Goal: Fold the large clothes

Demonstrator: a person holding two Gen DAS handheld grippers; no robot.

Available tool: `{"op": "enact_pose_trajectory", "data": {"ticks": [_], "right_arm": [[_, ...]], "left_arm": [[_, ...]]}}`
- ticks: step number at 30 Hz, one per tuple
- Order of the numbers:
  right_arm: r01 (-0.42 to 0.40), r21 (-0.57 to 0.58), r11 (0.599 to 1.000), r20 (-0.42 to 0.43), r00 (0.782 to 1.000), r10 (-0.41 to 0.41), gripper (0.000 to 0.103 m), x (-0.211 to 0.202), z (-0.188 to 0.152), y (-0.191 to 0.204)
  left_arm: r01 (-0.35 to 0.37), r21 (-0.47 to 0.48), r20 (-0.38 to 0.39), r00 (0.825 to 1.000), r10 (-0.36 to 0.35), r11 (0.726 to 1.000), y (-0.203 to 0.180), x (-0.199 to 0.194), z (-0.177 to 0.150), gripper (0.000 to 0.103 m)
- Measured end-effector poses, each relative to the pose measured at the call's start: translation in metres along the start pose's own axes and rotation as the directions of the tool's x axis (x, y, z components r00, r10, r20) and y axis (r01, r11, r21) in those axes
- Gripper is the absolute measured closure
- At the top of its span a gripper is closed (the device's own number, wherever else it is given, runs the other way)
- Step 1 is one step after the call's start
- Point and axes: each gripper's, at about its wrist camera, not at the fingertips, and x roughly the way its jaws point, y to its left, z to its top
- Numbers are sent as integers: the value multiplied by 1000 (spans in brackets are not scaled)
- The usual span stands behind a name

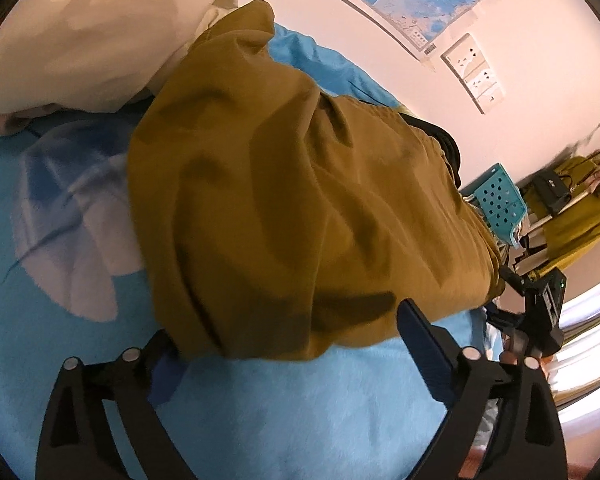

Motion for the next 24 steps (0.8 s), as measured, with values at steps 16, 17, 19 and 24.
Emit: {"op": "enact_pose_trajectory", "data": {"ticks": [16, 17, 19, 24], "right_arm": [[29, -21, 999, 69, 997, -28, 16, 7, 8, 13], [32, -52, 998, 95, 995, -27, 18, 2, 9, 19], [9, -87, 996, 107, 994, 0, 17, -3, 13, 24], [6, -30, 1000, -10, 1000, -6, 8, 25, 17, 13]], "left_arm": [[-32, 11, 66, 997, 31, 999, -15, -2, 15, 38], [-51, 45, 84, 995, 47, 998, -18, -7, 14, 42], [-84, 86, 99, 992, 76, 993, -26, -9, 15, 44], [-47, 43, 36, 998, 45, 998, -14, 4, 24, 32]]}}
